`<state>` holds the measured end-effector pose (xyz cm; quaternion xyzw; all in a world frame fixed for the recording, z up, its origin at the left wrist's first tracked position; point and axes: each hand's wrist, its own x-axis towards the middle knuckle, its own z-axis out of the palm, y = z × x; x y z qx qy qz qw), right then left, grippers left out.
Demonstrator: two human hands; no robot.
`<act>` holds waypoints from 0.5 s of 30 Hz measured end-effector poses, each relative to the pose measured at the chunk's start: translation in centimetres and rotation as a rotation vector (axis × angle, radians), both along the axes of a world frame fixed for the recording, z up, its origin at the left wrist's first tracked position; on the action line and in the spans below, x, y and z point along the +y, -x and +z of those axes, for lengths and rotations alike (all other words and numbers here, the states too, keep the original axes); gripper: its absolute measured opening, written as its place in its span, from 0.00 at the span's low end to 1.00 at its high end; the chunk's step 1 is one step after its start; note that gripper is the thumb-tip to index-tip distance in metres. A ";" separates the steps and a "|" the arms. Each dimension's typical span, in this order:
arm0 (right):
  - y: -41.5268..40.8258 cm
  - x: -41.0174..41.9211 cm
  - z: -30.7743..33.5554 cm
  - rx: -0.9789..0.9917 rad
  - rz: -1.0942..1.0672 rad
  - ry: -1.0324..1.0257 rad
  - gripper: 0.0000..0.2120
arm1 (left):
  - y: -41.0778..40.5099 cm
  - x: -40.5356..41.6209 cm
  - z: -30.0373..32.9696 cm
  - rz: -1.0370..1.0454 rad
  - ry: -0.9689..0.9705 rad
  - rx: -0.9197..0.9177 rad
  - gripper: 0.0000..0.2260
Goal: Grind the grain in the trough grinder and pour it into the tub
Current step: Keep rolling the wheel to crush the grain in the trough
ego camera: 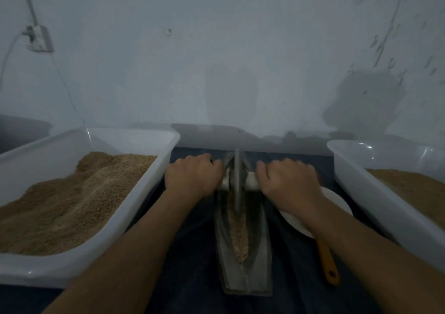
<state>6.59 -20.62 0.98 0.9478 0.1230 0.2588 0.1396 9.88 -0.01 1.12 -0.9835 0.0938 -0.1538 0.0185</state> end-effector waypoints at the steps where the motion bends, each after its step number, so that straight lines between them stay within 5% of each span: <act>1: -1.9 0.3 0.5 0.035 -0.042 -0.004 0.11 | -1.2 -0.1 0.1 0.005 -0.005 -0.006 0.10; 7: -3.4 1.1 1.6 0.061 -0.025 -0.063 0.07 | -0.9 0.1 -0.6 -0.022 -0.075 -0.086 0.07; 11: 3.1 0.7 -0.7 -0.110 0.041 -0.166 0.13 | 4.8 1.0 -1.8 -0.150 -0.200 -0.280 0.09; 15: 6.1 -1.0 -1.9 -0.053 0.057 -0.270 0.23 | 7.5 1.4 -1.3 -0.318 -0.256 -0.359 0.13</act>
